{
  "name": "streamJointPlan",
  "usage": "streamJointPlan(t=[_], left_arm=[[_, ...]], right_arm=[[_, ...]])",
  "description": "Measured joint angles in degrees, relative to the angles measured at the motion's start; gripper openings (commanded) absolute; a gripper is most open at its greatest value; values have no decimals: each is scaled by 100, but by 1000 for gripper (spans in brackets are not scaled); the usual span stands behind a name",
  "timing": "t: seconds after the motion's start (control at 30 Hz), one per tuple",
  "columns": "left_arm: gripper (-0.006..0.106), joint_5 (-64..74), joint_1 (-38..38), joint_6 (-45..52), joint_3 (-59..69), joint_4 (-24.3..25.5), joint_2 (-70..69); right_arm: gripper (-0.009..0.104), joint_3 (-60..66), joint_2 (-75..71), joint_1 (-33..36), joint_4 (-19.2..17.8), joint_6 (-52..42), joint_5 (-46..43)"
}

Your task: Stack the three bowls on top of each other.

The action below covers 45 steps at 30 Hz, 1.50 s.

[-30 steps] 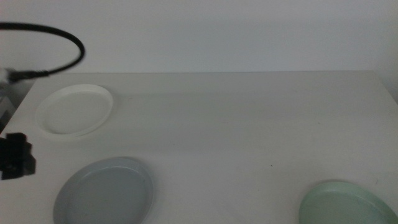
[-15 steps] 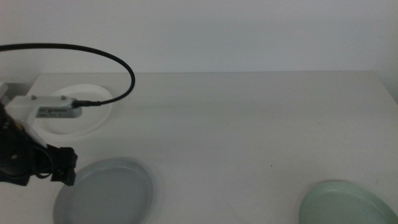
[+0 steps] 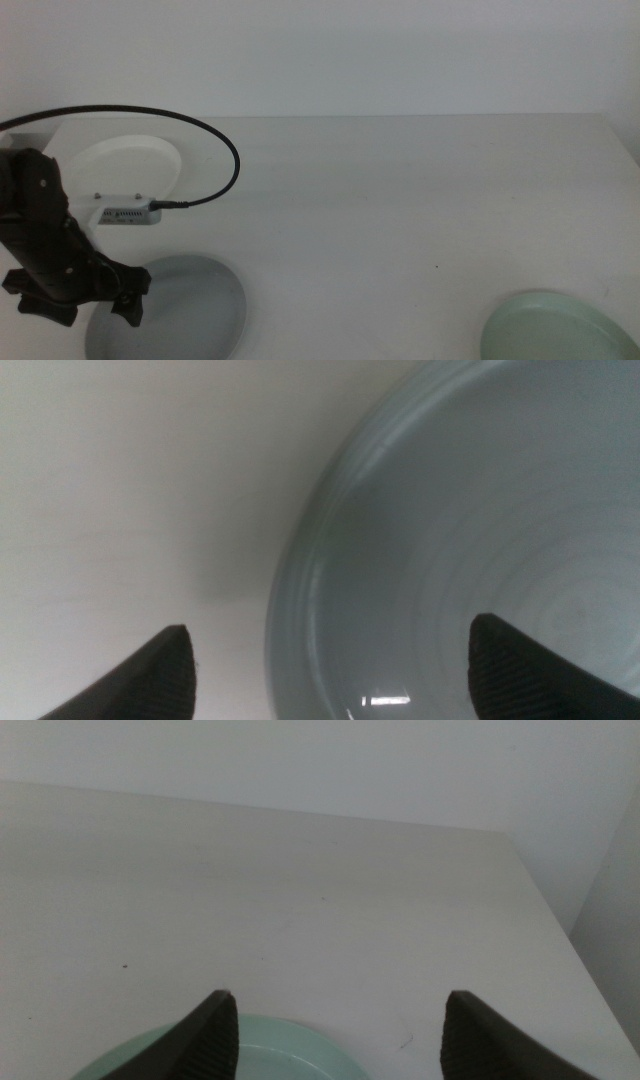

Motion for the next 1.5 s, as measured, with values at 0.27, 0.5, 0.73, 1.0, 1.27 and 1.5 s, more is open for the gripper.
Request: streamJointPlan(t=[0.27,0.5,0.73,1.0,1.27,1.5], left_arm=[[81,-37,0,12,-26,-95,375],[32,47,0,29,-65,-232,432],[0,264,47,41,-114,-7,406],[0,1072,-237,41,-918,-581,51],[0,1472,-1374,-61,-2381,-843,279],[0,1493,-2175,-129,-2958,-1013,966]], right_arm=[[52,0,0,0,0,0,0],[52,0,0,0,0,0,0],[52,0,0,0,0,0,0],[52,0,0,0,0,0,0],[52,0,0,0,0,0,0],[52,0,0,0,0,0,0]])
